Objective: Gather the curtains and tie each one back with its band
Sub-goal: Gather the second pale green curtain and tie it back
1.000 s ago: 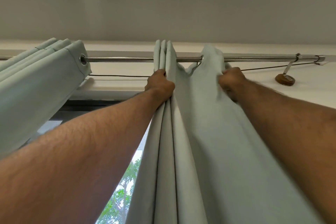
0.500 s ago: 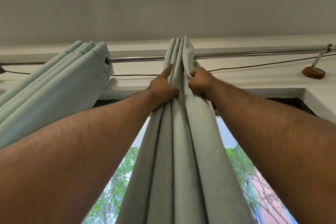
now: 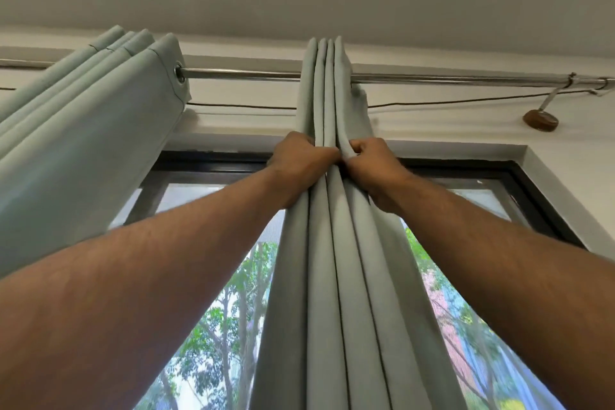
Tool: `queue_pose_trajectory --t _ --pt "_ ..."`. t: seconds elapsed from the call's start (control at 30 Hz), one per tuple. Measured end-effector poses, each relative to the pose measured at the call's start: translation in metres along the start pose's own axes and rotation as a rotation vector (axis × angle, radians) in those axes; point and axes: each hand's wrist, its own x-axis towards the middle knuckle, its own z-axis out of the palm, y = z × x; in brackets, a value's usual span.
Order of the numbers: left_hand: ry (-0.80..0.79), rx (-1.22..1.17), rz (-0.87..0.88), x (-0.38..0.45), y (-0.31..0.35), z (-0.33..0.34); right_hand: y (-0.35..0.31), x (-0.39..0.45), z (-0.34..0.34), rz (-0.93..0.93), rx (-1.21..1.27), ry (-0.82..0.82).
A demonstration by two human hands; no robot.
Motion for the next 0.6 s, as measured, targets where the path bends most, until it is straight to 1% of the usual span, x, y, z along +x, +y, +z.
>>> queue_pose_trajectory --t 0.1,0.2,0.27,0.33,0.4,0.47,0.6 --pt "0.043 -0.008 0.019 -0.016 -0.002 0.001 0.001 -0.020 0.001 0.063 0.149 0.039" --pt "0.067 -0.003 0.033 -0.032 0.004 0.003 -0.007 -0.044 0.001 0.085 0.374 -0.013" --pt "0.049 -0.036 0.032 -0.049 0.008 0.004 -0.011 -0.063 0.001 0.080 0.455 -0.031" --pt "0.025 -0.083 0.019 -0.073 0.010 0.009 -0.009 -0.084 0.003 0.049 0.462 -0.033" --pt "0.041 -0.113 0.013 -0.102 0.009 0.015 -0.003 -0.110 0.004 0.032 0.406 -0.006" --pt "0.085 -0.146 0.010 -0.130 0.006 0.019 0.003 -0.134 0.005 0.018 0.380 0.002" --pt "0.215 -0.213 -0.027 -0.183 -0.001 0.029 0.011 -0.180 0.006 0.057 0.457 -0.014"
